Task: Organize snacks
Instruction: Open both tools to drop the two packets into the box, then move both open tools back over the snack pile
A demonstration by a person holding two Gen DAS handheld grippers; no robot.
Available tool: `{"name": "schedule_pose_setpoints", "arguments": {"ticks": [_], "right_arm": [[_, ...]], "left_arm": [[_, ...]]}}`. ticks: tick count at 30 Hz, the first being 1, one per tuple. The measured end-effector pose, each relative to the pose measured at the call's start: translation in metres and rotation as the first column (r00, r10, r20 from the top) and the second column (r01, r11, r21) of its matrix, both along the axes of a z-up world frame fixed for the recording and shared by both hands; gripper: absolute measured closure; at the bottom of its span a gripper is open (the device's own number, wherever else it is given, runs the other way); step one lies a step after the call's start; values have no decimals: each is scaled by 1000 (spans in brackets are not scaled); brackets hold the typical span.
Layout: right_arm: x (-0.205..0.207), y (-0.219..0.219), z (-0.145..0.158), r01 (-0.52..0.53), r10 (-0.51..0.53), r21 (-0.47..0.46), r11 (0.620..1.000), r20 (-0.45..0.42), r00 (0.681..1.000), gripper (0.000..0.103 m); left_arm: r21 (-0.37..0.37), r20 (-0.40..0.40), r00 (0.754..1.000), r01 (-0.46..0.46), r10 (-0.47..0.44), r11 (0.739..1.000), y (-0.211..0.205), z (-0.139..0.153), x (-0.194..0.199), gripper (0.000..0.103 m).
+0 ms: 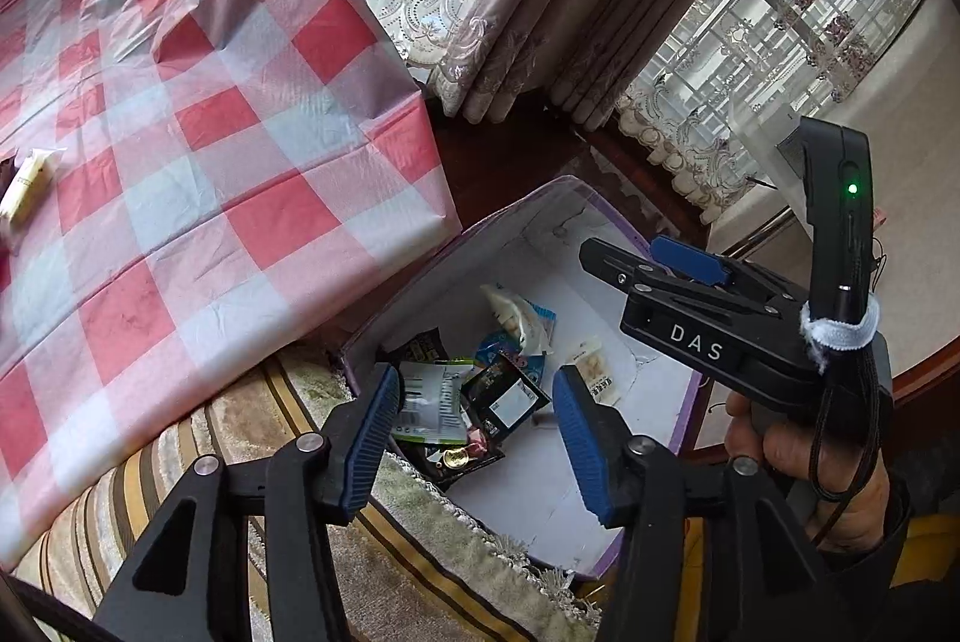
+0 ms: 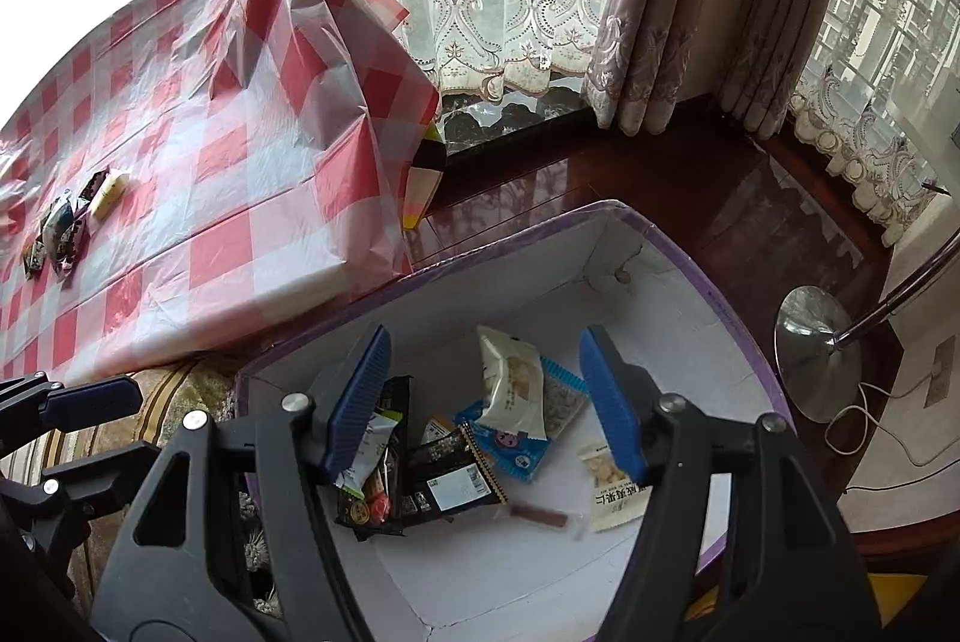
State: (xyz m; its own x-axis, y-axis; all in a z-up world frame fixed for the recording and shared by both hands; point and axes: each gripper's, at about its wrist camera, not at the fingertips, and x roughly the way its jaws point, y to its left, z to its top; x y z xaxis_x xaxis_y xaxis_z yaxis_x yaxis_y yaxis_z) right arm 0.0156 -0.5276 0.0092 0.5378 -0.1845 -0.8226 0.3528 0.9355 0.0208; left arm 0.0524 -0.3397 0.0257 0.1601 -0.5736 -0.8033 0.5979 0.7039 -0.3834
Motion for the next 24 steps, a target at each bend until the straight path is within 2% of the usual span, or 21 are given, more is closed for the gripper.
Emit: {"name": "schedule_pose_setpoints", "arguments": {"ticks": [12,24], "right_arm": [[9,25,6,-60,60,-4,998,-4,998,33],[39,78,16,-168,168,1,986,7,986,26]], "left_arm": [[-17,7,997,-78,78,997,20,3,14,48],[-42,59,971,-231,233,972,82,13,45,48]]}}
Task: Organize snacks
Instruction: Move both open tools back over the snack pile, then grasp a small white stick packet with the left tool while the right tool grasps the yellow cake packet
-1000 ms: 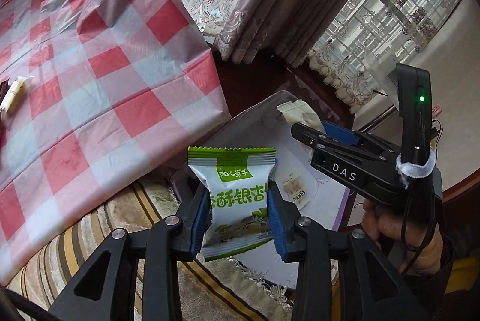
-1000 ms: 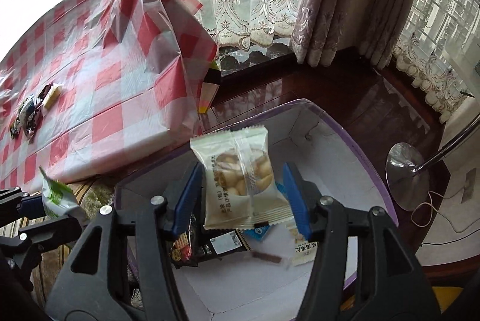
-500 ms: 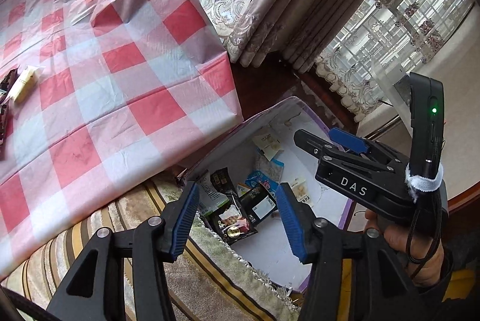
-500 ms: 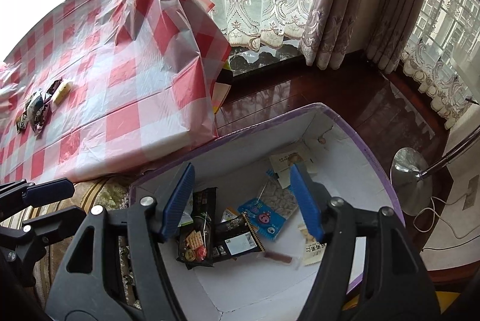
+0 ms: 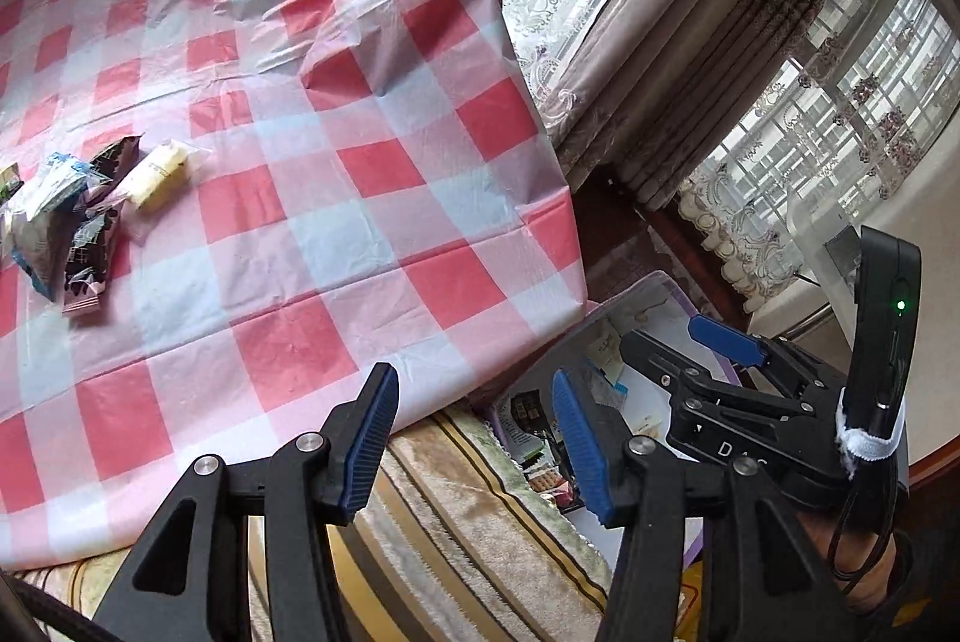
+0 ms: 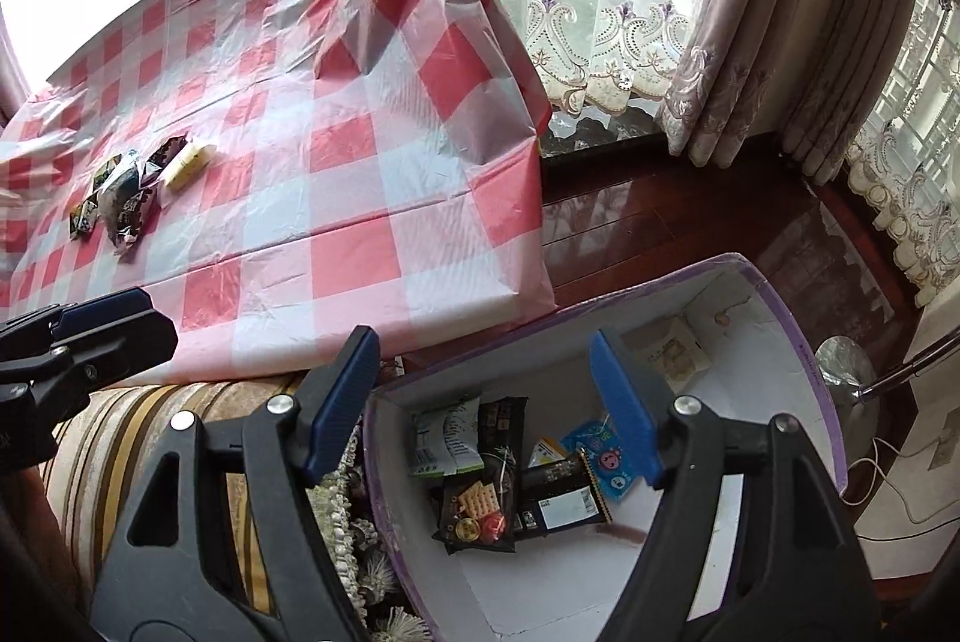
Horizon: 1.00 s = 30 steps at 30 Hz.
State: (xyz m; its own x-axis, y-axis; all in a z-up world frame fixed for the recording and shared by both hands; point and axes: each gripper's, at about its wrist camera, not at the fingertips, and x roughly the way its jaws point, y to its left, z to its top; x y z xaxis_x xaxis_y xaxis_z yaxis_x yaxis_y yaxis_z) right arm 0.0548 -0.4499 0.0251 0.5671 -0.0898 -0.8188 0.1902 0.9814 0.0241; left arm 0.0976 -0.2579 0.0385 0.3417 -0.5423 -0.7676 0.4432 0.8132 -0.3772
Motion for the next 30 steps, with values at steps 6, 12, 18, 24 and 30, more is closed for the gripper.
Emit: {"name": "schedule_pose_setpoints", "arguments": {"ticks": [6,12,18,24,30], "right_arm": [[21,32,2,-38,38,24,999,0,999,24],[46,62,4,-56,56,58,997,11,998,23],[75,94,2,-74,74,89,993,9,997,23],[107,127,-10,-99,102,125,987,-18,995,23],[136,160,-29,-124,131,95,988,-66,989,23]], "left_arm": [[-7,20,993,-113,113,994,52,2,19,48],[-17,19,967,-256,256,967,120,-4,40,48],[-35,19,923,-385,385,922,186,-11,58,49],[-60,-9,877,-481,481,875,240,-26,78,49],[-90,-80,876,-481,475,872,263,-51,104,50]]}}
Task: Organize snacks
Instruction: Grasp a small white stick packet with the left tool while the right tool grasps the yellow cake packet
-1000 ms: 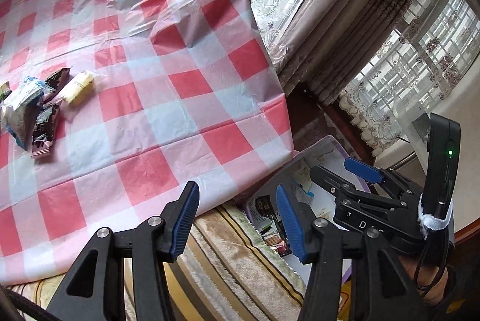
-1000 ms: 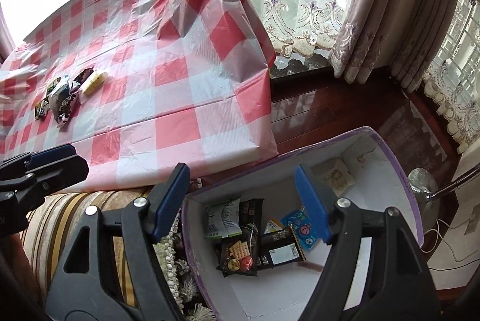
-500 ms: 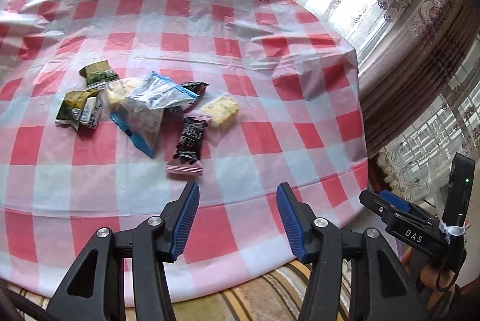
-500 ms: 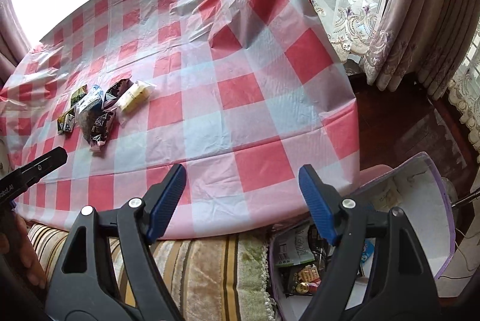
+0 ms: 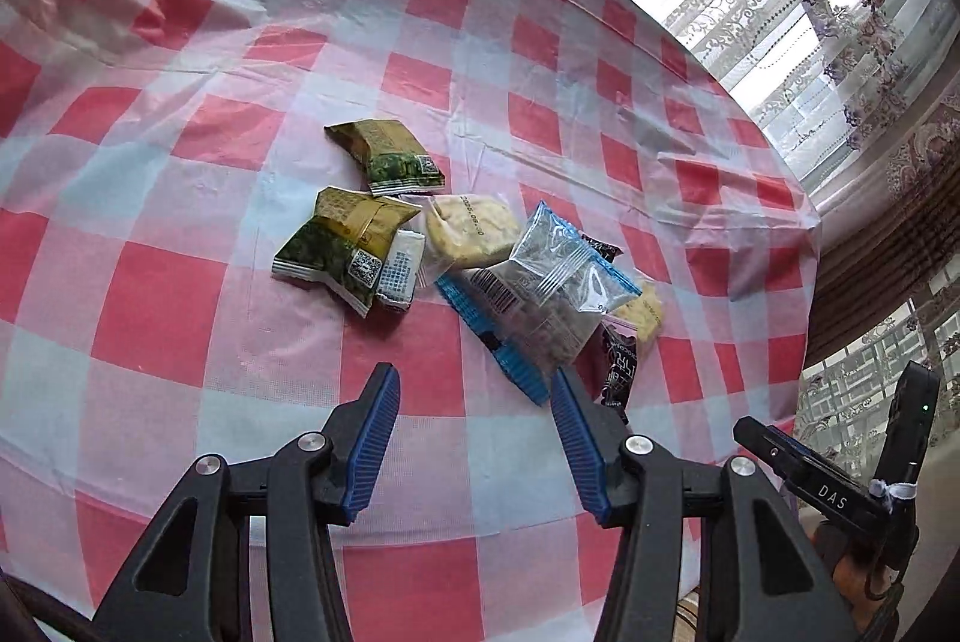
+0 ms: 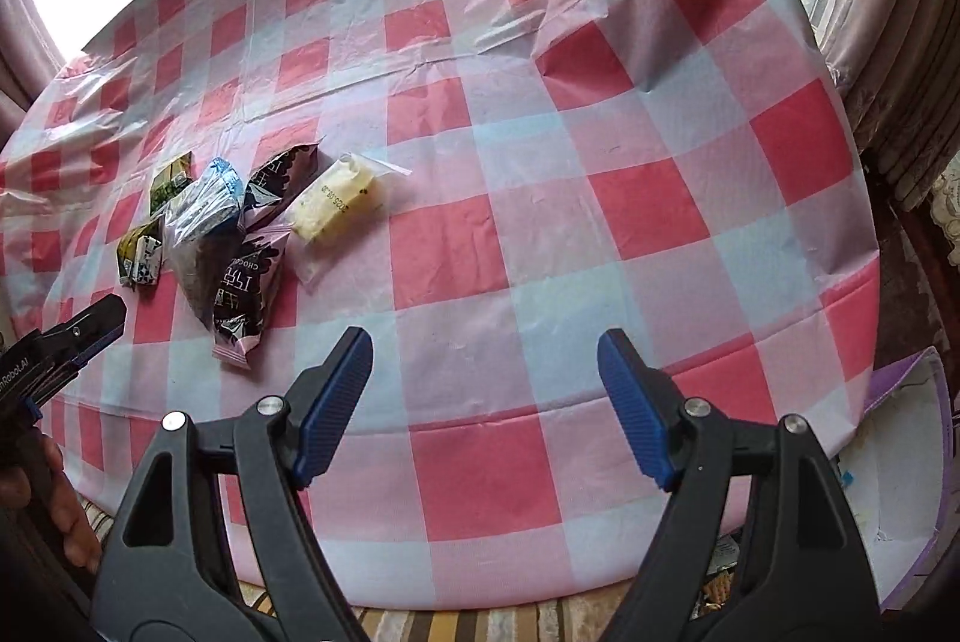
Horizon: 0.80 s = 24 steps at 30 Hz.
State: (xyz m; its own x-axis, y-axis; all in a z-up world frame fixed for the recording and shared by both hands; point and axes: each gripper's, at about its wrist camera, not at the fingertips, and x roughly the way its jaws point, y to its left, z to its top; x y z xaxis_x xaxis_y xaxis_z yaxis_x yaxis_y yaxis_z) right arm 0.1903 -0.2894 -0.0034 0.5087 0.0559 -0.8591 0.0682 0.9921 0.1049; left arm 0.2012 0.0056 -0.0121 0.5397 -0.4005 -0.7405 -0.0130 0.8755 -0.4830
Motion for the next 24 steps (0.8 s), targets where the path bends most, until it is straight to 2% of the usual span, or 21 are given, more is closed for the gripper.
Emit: {"name": "schedule_pose_setpoints", "arguments": {"ticks": [6,14,20,22,24], "right_arm": [[17,23,-14,-46,46,-18,999,-35,998,23],[38,39,-20,-48,48,-6,999,-32,998,23],[56,41,-20,9,-9,14,1000,-15,1000,23],[63,42,-20,25,-24,21,999,-12,1000,23],[69,44,-18,36,-36,27,999,-6,999,23]], "left_arm": [[23,-25,1000,-8,8,1000,3,-16,23,50],[81,26,1000,3,-5,997,7,-17,47,53],[249,61,997,20,-37,968,-8,-17,49,72],[313,72,997,17,-41,949,-11,-18,46,87],[320,75,996,14,-40,947,-10,-18,44,88]]}}
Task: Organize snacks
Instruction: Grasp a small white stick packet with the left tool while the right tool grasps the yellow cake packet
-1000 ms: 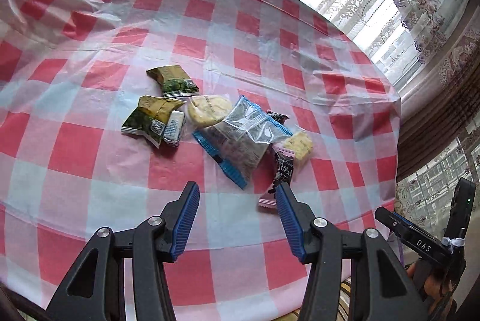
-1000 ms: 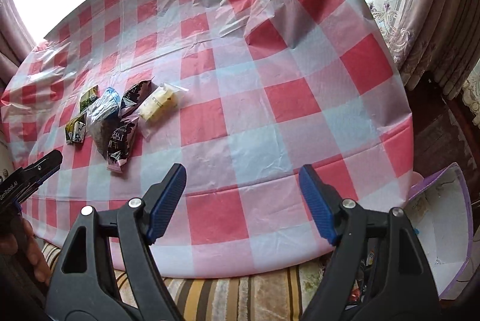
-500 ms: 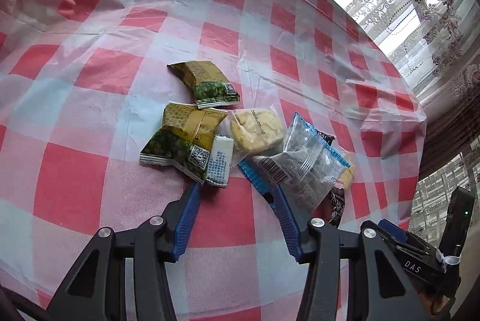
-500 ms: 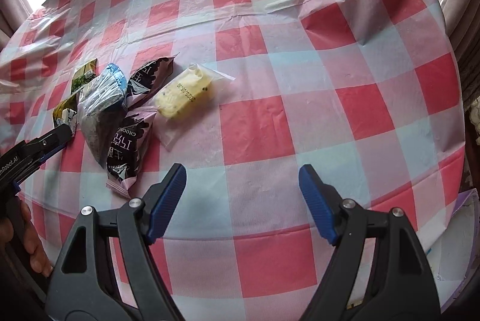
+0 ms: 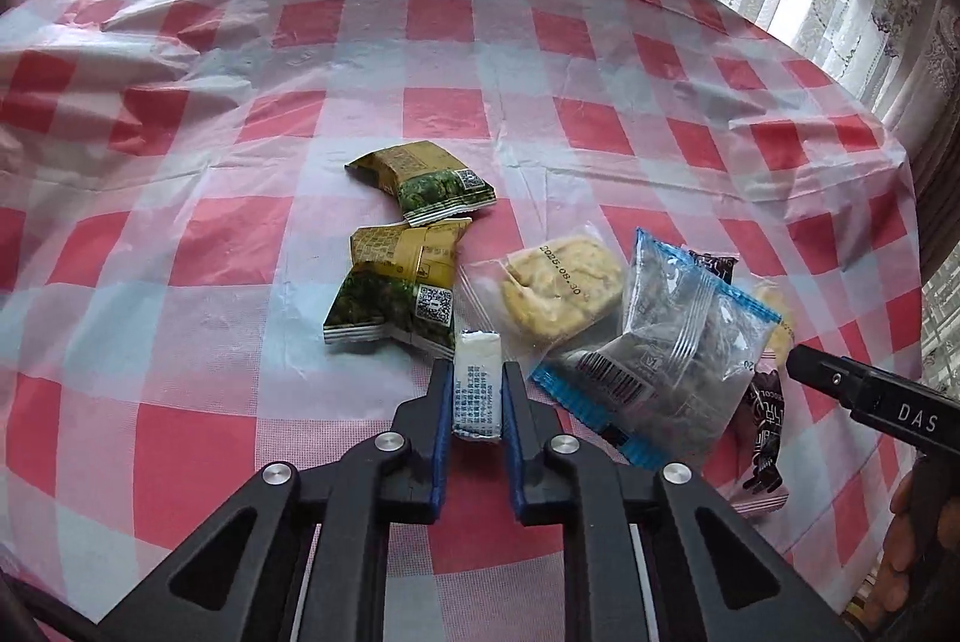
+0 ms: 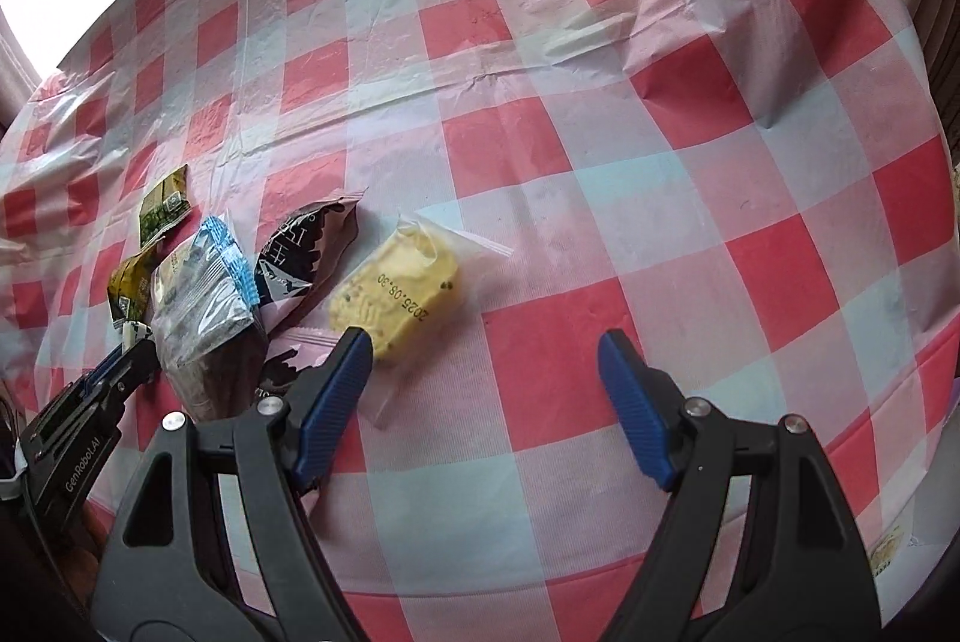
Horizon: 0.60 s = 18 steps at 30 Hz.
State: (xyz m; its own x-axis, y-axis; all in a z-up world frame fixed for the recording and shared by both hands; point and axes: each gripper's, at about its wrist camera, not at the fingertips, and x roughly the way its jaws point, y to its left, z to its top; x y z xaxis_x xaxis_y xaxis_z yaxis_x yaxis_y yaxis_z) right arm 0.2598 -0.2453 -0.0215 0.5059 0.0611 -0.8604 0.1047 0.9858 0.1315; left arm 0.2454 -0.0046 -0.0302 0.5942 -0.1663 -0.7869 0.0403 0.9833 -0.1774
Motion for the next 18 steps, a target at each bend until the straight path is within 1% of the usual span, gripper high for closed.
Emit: {"name": "schedule_pose_setpoints", "arguments": {"ticks": [3,8,10,13,18], "right_arm": [[10,4,1,12,-12,2,1000,5,1000,22],[28,16,-6,11,-11,0,1000,-22,1000,22],[34,24,-10,-10,9,-24,1000,-35,999,22],[33,28,-13,-49,47,-74,996,-27,999,21],[25,11,-17,-52,51,-103,993,-16,999,21]], "left_arm": [[-27,2,1000,-4,4,1000,3,0,-4,88],[-64,4,1000,-4,4,998,6,-1,-9,88],[-75,5,1000,-4,5,997,6,-1,-10,88],[-86,3,1000,-4,4,996,8,-1,-11,88],[-105,-2,1000,3,-3,994,8,-1,-15,88]]}}
